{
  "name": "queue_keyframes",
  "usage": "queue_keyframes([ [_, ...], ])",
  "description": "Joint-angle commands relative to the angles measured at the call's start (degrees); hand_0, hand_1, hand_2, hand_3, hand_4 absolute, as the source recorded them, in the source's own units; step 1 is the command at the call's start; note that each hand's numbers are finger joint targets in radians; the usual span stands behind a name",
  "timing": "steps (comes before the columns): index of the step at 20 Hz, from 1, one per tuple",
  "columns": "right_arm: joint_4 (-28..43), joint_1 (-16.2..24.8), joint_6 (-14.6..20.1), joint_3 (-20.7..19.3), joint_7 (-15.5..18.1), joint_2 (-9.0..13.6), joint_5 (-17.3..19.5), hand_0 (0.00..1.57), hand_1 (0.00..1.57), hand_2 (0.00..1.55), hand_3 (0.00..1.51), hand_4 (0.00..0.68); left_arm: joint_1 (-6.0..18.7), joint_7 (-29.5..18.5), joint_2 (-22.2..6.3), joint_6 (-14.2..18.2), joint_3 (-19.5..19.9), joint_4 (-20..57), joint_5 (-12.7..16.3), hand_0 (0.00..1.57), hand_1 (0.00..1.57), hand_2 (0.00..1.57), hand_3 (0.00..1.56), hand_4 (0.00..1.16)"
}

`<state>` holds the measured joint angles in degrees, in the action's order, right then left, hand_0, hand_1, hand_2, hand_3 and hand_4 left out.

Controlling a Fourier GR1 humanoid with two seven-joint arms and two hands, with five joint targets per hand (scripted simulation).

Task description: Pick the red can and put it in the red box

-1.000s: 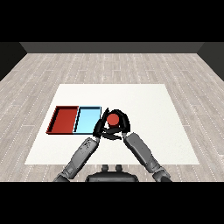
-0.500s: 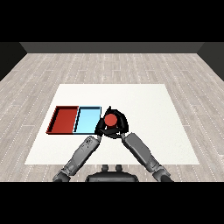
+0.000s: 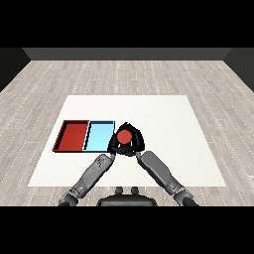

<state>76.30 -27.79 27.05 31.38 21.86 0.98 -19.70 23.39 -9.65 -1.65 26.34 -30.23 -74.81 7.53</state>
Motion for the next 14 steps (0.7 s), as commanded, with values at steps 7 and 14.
queue_keyframes([
  [7, 7.3, 1.8, 0.5, 1.9, -4.2, 1.2, 1.4, 1.47, 1.47, 1.44, 1.39, 0.559, 2.7, 1.0, 1.5, 5.8, -4.8, 5.9, 1.9, 1.57, 1.57, 1.5, 1.39, 0.95],
  [14, 0.1, 1.2, -2.3, 0.4, 2.6, -0.9, -0.2, 1.52, 1.52, 1.46, 1.4, 0.538, 1.5, 5.2, 1.6, 7.9, -3.0, -1.8, -1.5, 1.57, 1.57, 1.5, 1.38, 0.87],
])
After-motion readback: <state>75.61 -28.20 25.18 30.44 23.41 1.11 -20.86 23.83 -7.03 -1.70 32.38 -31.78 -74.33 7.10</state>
